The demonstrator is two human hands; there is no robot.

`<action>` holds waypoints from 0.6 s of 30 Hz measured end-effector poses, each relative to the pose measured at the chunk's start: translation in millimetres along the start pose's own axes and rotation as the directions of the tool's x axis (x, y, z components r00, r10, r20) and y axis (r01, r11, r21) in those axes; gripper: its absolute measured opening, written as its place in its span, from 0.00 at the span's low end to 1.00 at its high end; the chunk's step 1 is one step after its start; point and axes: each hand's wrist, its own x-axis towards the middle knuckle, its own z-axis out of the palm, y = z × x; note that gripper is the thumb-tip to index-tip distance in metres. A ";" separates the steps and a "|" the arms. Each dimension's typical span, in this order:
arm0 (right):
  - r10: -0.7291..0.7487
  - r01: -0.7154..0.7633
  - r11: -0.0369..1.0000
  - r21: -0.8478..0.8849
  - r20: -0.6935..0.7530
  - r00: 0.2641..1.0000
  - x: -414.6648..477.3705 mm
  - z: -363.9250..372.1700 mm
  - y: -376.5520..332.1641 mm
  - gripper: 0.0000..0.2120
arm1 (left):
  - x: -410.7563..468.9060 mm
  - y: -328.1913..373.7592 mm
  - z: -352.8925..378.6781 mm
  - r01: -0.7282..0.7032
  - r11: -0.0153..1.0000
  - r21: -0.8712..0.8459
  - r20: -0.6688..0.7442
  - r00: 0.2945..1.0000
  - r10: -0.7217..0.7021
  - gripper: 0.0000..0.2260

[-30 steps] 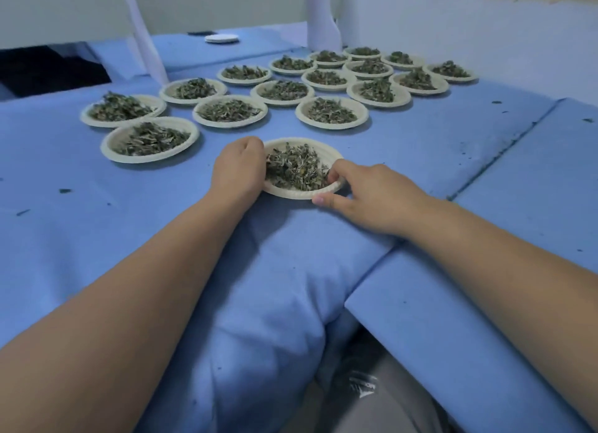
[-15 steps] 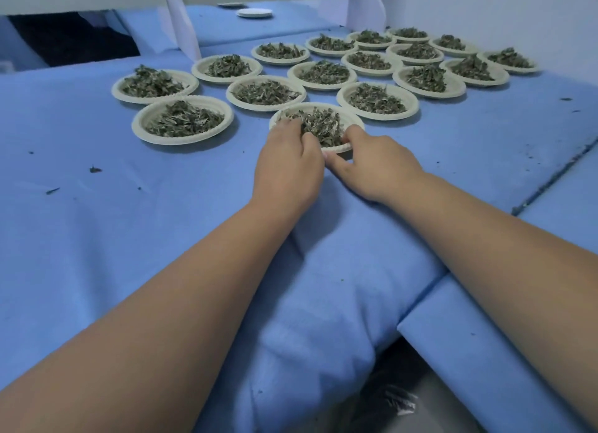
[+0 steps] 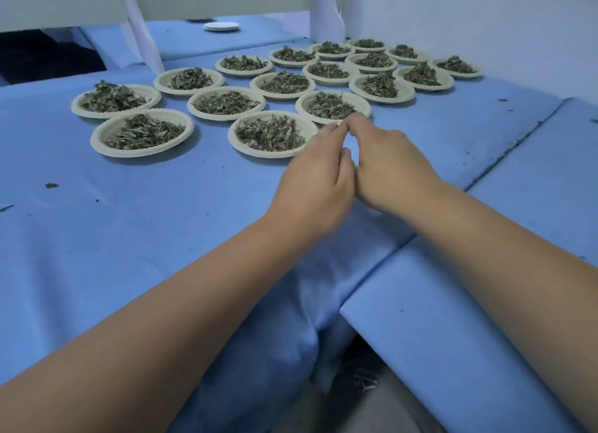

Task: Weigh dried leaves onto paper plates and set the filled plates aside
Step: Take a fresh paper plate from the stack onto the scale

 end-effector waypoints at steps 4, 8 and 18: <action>0.094 -0.093 0.996 0.012 -0.074 0.993 -38.5 -43.3 38.8 0.17 | 7.6 50.8 32.8 -0.057 0.996 -0.070 0.067 0.996 0.061 0.15; 0.232 -0.232 0.973 0.017 -0.147 0.962 -89.7 -90.0 90.3 0.18 | 11.5 111.5 84.0 -0.136 0.978 -0.159 0.122 0.980 0.156 0.16; 0.483 -0.549 0.836 0.002 -0.477 0.735 -291.2 -191.2 216.1 0.24 | 4.4 264.9 211.1 -0.394 0.877 -0.275 0.289 0.836 0.466 0.19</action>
